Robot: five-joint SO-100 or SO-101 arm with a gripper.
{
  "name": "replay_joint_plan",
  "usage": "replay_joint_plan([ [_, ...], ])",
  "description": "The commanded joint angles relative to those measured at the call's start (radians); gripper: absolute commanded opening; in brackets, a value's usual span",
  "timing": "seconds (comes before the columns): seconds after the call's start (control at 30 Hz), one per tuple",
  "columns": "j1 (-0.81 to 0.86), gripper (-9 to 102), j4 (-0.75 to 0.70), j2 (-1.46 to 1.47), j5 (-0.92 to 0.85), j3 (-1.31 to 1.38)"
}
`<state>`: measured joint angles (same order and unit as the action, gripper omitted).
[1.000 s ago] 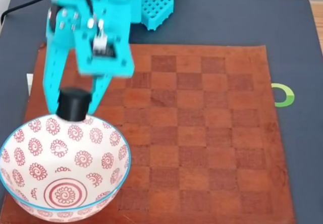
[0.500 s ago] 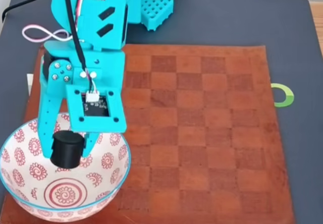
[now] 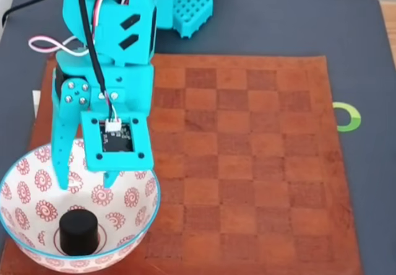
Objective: Grasp a black cylinder and put it in a bowl.
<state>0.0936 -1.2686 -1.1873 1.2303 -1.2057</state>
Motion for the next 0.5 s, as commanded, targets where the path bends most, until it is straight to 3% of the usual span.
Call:
replay_joint_plan([
  [0.0,0.009,2,-0.052,-0.124,0.011,0.029],
  [0.47,-0.014,0,-0.279,-0.279,0.106,0.025],
])
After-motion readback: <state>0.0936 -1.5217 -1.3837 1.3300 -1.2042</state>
